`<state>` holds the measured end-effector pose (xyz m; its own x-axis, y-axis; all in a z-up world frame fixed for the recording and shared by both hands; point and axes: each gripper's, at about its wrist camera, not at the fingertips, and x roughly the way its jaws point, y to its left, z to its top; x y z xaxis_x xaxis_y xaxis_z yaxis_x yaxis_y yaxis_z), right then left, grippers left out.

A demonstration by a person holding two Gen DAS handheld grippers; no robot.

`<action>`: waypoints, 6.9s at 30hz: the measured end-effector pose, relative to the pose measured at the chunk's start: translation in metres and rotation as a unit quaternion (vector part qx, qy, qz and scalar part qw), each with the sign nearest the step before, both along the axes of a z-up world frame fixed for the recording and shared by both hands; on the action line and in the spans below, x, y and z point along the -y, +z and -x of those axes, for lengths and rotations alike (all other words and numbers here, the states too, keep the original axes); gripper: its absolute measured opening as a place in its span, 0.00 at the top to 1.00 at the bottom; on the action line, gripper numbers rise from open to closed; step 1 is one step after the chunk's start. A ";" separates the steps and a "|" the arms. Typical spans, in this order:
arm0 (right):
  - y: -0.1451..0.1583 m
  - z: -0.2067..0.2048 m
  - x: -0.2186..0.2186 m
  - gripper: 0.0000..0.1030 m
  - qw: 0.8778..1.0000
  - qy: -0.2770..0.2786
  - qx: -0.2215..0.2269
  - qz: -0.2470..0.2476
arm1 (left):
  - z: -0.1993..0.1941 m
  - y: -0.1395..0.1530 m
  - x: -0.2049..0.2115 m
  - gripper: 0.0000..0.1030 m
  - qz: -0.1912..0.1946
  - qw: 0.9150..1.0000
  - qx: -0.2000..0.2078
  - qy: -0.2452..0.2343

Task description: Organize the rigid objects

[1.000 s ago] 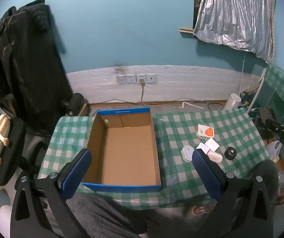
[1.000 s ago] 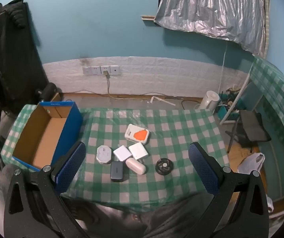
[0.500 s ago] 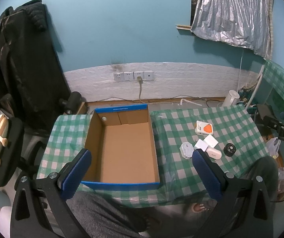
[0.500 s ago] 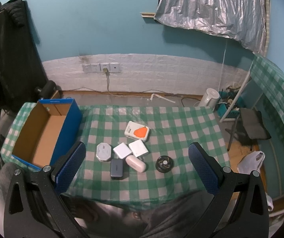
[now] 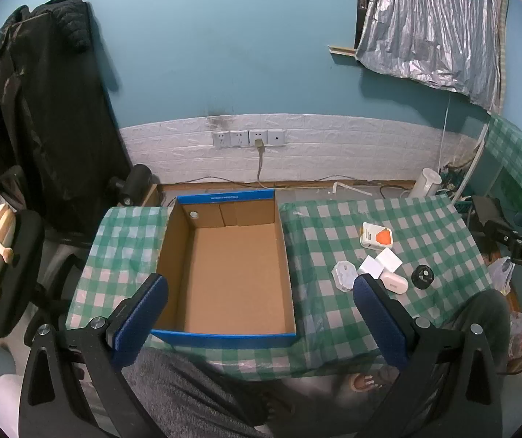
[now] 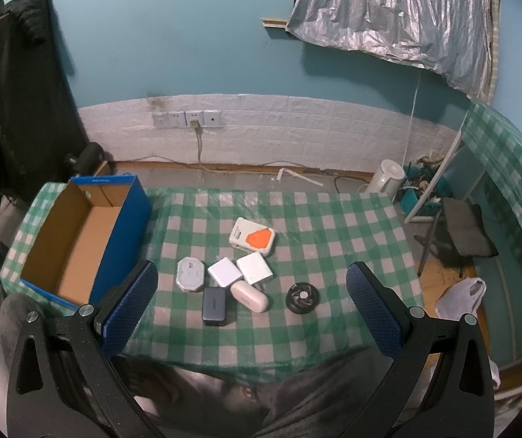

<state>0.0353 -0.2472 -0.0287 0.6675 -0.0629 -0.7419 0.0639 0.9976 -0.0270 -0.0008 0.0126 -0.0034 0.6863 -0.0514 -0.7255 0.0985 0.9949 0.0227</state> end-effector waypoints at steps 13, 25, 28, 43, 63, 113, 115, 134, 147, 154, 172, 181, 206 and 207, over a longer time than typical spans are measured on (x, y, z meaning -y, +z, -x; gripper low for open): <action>0.000 0.000 -0.001 0.01 1.000 0.000 -0.002 0.001 | 0.001 -0.004 -0.001 0.01 -0.002 1.000 -0.007 -0.003; -0.001 -0.001 -0.001 0.01 1.000 0.000 -0.004 0.003 | 0.000 -0.007 -0.003 0.01 0.000 1.000 -0.012 -0.001; -0.001 -0.001 -0.001 0.01 1.000 -0.001 -0.005 0.003 | 0.000 -0.007 -0.005 0.01 -0.001 1.000 -0.013 -0.001; -0.003 0.002 0.000 0.01 1.000 -0.002 -0.009 0.004 | -0.007 -0.012 -0.016 0.01 0.009 1.000 -0.021 0.004; -0.028 -0.041 0.059 0.01 0.994 0.021 -0.102 -0.045 | -0.072 -0.057 -0.087 0.01 -0.026 0.994 -0.106 0.027; -0.280 -0.177 0.119 0.23 0.919 -0.037 -0.390 -0.049 | -0.136 -0.223 -0.180 0.94 0.017 0.917 -0.395 0.054; -0.285 -0.182 0.118 0.24 0.919 -0.036 -0.390 -0.050 | -0.136 -0.222 -0.181 0.94 0.018 0.917 -0.395 0.054; -0.270 -0.165 0.107 0.40 0.925 -0.009 -0.377 -0.054 | -0.133 -0.220 -0.173 0.94 0.009 0.918 -0.393 0.049; -0.191 -0.167 0.028 0.40 0.934 0.073 -0.348 -0.046 | -0.131 -0.217 -0.172 0.94 0.004 0.921 -0.388 0.044; -0.166 -0.171 -0.049 0.40 0.935 0.141 -0.324 -0.043 | -0.130 -0.215 -0.172 0.94 0.003 0.921 -0.386 0.041; -0.134 -0.175 -0.211 0.40 0.908 0.277 -0.308 -0.064 | -0.129 -0.219 -0.171 0.94 0.002 0.920 -0.390 0.043; -0.163 -0.176 -0.257 0.40 0.896 0.297 -0.326 -0.052 | -0.127 -0.218 -0.169 0.94 0.000 0.919 -0.392 0.037; -0.174 -0.166 -0.267 0.30 0.902 0.288 -0.322 -0.025 | -0.122 -0.222 -0.156 0.94 -0.006 0.918 -0.397 0.024; -0.172 -0.166 -0.266 0.28 0.903 0.287 -0.318 -0.026 | -0.121 -0.222 -0.156 0.94 -0.009 0.918 -0.397 0.023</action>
